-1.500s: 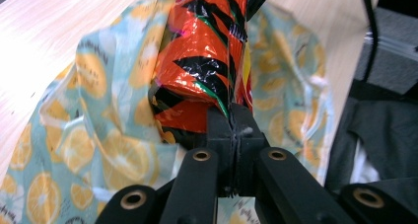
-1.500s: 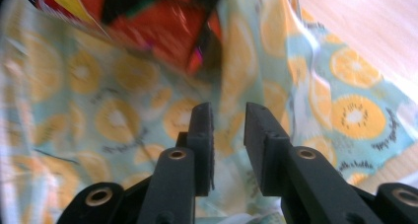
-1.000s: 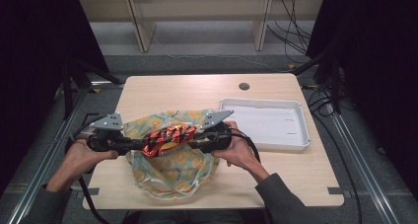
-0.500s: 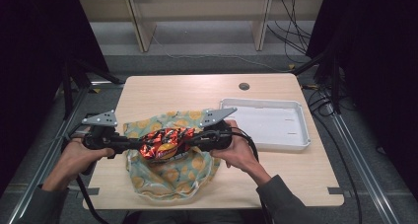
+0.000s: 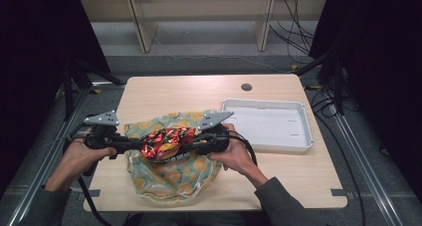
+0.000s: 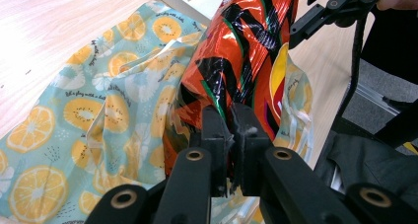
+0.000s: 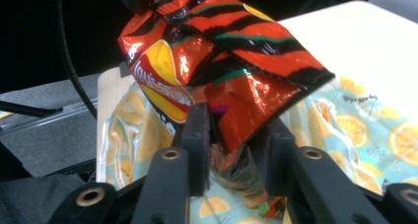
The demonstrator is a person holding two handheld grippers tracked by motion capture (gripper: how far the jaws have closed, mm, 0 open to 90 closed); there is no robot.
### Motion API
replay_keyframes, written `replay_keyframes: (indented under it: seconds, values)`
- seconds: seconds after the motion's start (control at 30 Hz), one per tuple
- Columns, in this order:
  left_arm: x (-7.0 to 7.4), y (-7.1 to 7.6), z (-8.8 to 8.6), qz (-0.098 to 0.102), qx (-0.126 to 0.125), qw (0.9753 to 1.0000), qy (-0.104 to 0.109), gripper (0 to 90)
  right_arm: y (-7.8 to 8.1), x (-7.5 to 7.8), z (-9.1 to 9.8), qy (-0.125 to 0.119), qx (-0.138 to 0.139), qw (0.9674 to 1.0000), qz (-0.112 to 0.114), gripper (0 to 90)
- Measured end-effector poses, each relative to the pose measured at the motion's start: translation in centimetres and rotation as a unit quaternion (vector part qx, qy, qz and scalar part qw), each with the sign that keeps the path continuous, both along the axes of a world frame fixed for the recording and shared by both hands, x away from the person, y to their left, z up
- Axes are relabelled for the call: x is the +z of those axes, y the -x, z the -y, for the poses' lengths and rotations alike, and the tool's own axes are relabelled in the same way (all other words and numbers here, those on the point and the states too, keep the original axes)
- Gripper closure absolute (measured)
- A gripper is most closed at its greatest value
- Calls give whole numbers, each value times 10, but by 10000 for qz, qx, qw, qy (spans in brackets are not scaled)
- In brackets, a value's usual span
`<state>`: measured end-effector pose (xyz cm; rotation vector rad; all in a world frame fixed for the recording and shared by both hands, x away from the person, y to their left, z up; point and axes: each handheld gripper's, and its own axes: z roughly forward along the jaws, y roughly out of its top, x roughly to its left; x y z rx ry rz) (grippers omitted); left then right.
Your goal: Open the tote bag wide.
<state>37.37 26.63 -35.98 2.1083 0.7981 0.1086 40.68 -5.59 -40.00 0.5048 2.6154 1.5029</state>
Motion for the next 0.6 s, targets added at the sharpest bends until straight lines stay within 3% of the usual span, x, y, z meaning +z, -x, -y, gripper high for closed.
replay_keyframes:
  seconds: [0.23, 0.27, 0.3, 0.4, 0.43, 0.5, 0.53, 0.6]
  values:
    - [-1, -1, 1, 3, -5, 10000, 7, 834, -2, -2, -1, -72, -43, 10000, -25, 830]
    - [-1, -1, 1, 40, -68, 10000, -16, 831, 0, -2, -1, -83, -110, 9998, -163, 851]
    - [0, -1, 1, 48, -46, 10000, -27, 827, -2, -3, -2, -75, -58, 10000, -8, 866]
    - [0, 0, 0, 56, 9, 10000, -19, 807, -3, -2, -2, -29, -46, 9999, -115, 893]
    - [1, 0, -1, 73, -10, 10000, -5, 794, -1, -3, -3, -148, -127, 9996, -186, 896]
    - [2, 2, -2, 108, 31, 9999, 26, 743, -3, -2, -2, -114, -71, 9998, -127, 900]
    - [3, 3, -3, 157, 63, 9999, 18, 696, -2, -2, -2, -163, -144, 9993, -292, 900]
    - [5, 8, -3, 272, 256, 9993, -23, 583, -1, -1, -2, -182, -175, 9992, -312, 900]
